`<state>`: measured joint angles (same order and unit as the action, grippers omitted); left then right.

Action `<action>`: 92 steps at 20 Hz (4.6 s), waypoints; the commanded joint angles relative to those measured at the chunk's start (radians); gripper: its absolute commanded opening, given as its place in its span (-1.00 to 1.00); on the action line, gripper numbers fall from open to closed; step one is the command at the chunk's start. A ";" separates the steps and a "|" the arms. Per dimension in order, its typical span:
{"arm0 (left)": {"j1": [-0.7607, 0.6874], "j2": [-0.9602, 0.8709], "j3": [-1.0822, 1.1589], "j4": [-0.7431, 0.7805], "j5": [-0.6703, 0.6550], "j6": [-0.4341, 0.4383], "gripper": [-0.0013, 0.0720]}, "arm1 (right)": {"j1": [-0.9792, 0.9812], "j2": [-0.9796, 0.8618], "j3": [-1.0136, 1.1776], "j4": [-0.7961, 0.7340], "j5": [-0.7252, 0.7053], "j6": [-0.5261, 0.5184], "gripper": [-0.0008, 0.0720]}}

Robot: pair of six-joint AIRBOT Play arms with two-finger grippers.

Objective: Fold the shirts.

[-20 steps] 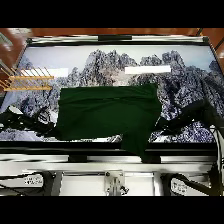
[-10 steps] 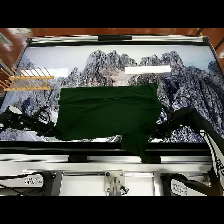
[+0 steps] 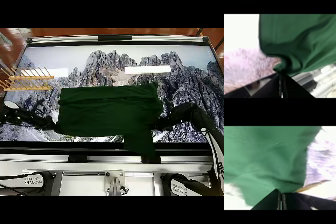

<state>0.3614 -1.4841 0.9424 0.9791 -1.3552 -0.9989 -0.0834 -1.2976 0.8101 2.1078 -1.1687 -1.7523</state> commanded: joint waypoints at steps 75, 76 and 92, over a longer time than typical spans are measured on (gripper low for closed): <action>-0.916 -0.500 0.872 -0.415 0.540 -0.246 -0.88 | -0.100 -0.154 0.952 0.030 -0.533 0.146 -0.77; -0.934 -0.512 0.872 -0.416 0.545 -0.273 -0.88 | -0.100 -0.132 0.952 0.030 -0.548 0.147 -0.77; -0.971 -0.533 0.872 -0.434 0.482 -0.380 -0.89 | -0.053 -0.020 0.949 -0.104 -0.541 0.154 -0.77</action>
<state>-0.6613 -2.0476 1.8130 0.5014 -0.8635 -1.3701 -0.1669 -1.3083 1.7603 2.0888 -1.7229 -1.5829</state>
